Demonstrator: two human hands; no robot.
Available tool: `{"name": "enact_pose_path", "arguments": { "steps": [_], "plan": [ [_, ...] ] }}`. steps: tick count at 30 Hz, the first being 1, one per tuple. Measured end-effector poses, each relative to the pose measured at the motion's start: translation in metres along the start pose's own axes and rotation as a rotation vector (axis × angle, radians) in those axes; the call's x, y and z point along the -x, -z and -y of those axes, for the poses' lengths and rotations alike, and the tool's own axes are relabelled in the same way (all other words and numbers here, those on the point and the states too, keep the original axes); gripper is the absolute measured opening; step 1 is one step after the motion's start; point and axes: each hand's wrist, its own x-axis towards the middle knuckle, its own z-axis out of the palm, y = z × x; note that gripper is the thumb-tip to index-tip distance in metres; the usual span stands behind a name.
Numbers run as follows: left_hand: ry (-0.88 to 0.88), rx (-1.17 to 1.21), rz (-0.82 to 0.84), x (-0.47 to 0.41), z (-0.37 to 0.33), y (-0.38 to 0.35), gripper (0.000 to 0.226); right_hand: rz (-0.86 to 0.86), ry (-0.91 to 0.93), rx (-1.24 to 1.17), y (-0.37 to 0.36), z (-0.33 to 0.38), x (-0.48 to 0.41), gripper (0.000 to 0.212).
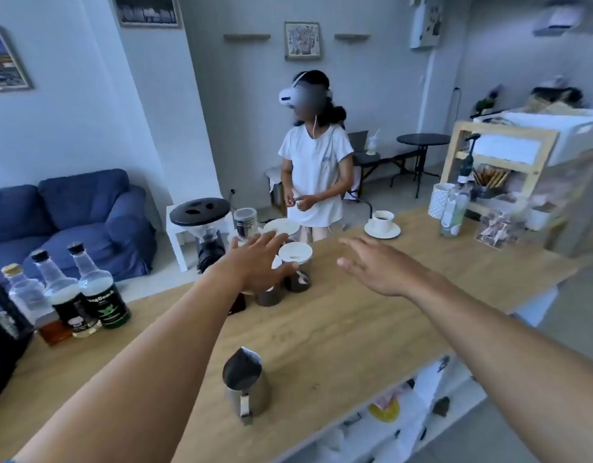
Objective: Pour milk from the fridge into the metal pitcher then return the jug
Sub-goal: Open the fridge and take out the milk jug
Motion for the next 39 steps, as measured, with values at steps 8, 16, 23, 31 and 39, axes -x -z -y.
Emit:
{"name": "enact_pose_path", "arguments": {
  "steps": [8, 16, 23, 31, 39],
  "plan": [
    [-0.328, -0.174, -0.106, -0.048, -0.192, 0.031, 0.055, -0.186, -0.265, 0.068, 0.087, -0.134, 0.130, 0.040],
    [-0.642, -0.191, -0.236, -0.061, -0.407, 0.050, 0.046, -0.343, -0.525, 0.131, 0.159, -0.245, 0.296, 0.038],
    [-0.911, -0.204, -0.258, -0.028, -0.610, 0.039, 0.040, -0.415, -0.831, 0.212, 0.201, -0.319, 0.462, 0.053],
    [-1.241, -0.140, -0.263, 0.044, -0.797, 0.032, 0.037, -0.475, -1.153, 0.268, 0.229, -0.338, 0.638, 0.051],
    [-1.581, -0.061, -0.332, 0.139, -0.933, 0.029, 0.032, -0.541, -1.454, 0.315, 0.251, -0.311, 0.783, 0.047]
  ]
}}
